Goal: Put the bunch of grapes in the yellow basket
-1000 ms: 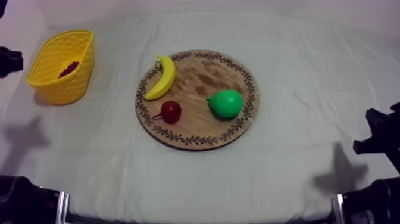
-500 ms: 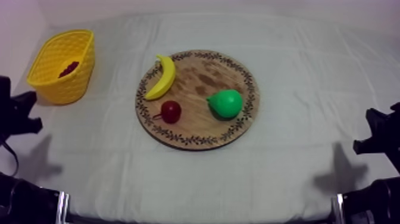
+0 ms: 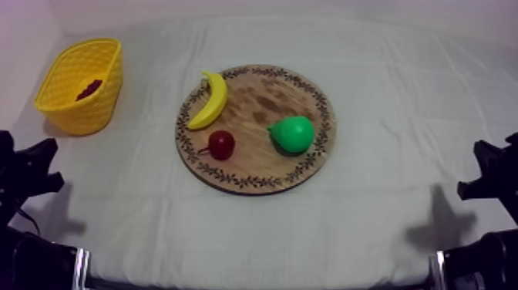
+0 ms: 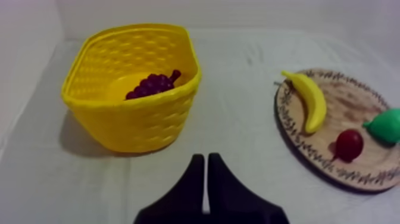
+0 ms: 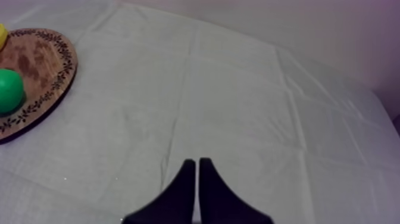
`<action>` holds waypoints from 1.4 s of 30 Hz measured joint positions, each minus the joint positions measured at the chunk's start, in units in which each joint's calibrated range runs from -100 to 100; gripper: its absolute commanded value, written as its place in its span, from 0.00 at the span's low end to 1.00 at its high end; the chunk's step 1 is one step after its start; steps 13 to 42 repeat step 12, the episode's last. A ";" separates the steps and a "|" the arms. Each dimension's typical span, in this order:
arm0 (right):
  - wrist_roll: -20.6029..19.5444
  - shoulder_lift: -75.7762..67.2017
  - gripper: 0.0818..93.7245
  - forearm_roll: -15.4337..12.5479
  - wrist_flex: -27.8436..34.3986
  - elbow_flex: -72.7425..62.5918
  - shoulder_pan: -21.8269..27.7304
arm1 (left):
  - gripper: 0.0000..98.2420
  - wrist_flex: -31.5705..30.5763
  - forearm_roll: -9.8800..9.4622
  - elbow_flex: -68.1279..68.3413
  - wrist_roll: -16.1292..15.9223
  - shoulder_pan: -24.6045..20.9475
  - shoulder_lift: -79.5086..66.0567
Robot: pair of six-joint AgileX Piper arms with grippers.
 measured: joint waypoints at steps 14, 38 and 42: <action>0.00 0.00 0.00 0.00 0.00 0.00 0.00 | 0.00 -2.75 -0.57 1.73 4.93 -1.83 -2.81; 0.00 0.00 0.00 0.00 0.00 0.00 0.00 | 0.00 -2.75 -0.57 1.73 4.93 -1.83 -2.81; 0.00 0.00 0.00 0.00 0.00 0.00 0.00 | 0.00 -2.75 -0.57 1.73 4.93 -1.83 -2.81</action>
